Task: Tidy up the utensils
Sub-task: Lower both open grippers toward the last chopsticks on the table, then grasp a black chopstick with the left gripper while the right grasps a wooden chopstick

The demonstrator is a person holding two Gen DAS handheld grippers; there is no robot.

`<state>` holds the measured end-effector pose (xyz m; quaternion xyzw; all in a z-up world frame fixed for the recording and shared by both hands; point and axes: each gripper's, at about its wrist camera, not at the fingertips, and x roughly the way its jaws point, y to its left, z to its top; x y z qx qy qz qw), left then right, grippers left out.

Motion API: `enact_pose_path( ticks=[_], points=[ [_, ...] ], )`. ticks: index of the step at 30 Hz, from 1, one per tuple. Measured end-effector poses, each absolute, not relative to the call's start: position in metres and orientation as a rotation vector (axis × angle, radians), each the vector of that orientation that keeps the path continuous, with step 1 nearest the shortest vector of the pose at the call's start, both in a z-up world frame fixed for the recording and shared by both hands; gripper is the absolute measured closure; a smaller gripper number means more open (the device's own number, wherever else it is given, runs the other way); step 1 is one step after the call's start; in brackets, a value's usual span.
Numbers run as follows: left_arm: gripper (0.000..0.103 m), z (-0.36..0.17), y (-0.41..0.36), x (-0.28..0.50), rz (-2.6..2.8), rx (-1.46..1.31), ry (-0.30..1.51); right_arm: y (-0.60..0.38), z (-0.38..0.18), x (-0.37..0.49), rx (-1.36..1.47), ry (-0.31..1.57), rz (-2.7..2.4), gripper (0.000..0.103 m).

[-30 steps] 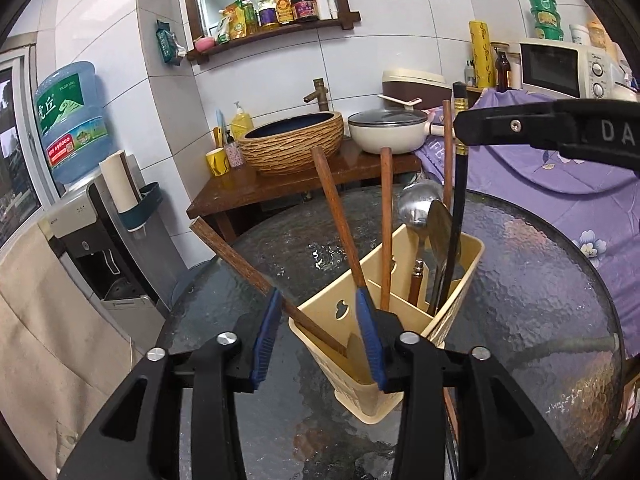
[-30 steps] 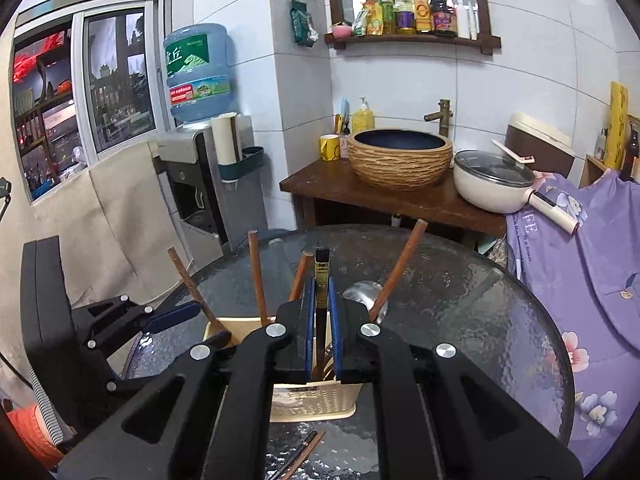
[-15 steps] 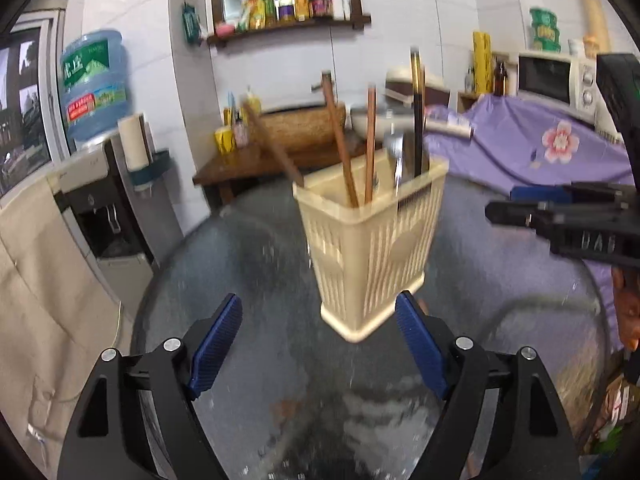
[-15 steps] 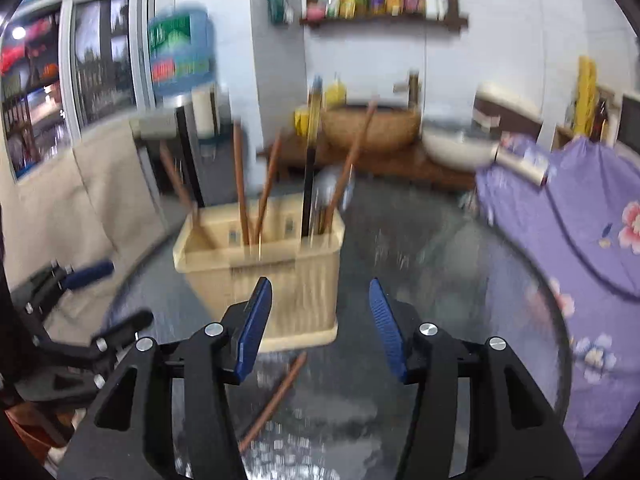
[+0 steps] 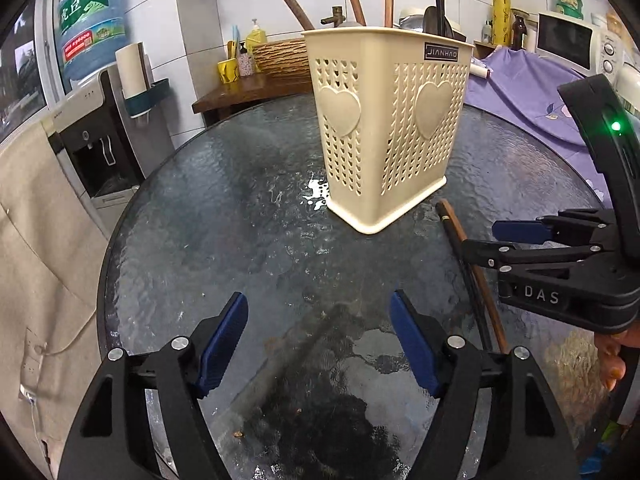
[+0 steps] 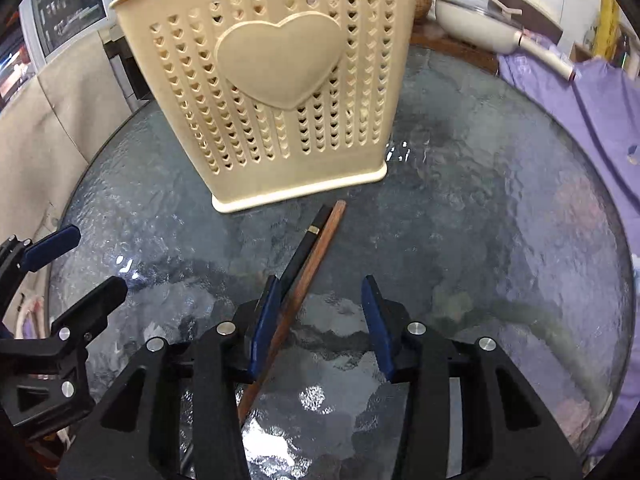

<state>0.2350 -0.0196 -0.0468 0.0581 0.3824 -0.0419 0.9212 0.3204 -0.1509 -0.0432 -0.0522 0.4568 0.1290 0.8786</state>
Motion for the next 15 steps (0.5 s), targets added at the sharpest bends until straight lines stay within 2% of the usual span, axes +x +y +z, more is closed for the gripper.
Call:
enact_pose_path(
  ticks=[9,10,12,15],
  points=[
    [0.032,-0.05,-0.034,0.231,-0.135,0.138,0.799,-0.168,-0.048,0.322,-0.114,1.011,0.298,0.064],
    [0.032,-0.05,-0.037,0.23,-0.14,0.138,0.8,-0.169,-0.048,0.325,-0.11,1.021,0.306,0.066],
    [0.032,-0.051,-0.043,0.229,-0.155,0.142,0.802,-0.173,-0.049,0.335,-0.062,1.053,0.335,0.077],
    [0.033,-0.051,-0.05,0.229,-0.17,0.151,0.803,-0.174,-0.048,0.35,-0.05,1.056,0.315,0.082]
  ],
)
